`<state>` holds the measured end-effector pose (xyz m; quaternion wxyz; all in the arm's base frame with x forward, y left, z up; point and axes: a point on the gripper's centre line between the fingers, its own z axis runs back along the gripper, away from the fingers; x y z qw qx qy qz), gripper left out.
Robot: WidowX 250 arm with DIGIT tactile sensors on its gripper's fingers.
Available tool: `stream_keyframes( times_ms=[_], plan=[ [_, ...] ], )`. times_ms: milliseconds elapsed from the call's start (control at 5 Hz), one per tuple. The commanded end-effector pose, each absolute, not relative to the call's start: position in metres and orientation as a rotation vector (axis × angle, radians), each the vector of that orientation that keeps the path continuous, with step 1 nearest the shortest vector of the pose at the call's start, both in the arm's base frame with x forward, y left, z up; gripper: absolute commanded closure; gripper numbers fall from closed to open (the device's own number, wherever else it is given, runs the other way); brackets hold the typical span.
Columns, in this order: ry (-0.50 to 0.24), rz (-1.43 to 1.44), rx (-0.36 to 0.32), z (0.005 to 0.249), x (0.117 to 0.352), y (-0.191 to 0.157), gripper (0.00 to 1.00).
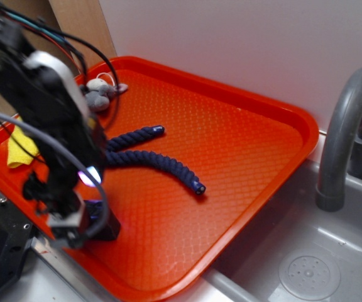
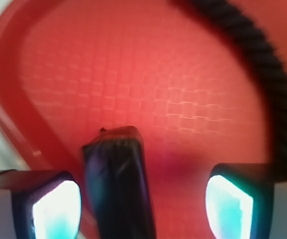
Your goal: Grab the black box.
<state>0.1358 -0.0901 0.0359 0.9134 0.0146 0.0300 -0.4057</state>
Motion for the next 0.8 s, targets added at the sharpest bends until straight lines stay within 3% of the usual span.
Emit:
stream_keyframes(
  times_ms=[0, 200, 400, 600],
  plan=[
    [0.002, -0.808, 0.019, 0.049, 0.129, -0.094, 1.0],
    [-0.073, -0.725, 0.026, 0.093, 0.143, -0.089, 1.0],
    [-0.129, -0.474, -0.01, 0.143, 0.179, -0.05, 1.0],
    [-0.131, -0.226, 0.044, 0.195, 0.192, -0.014, 1.0]
  ],
)
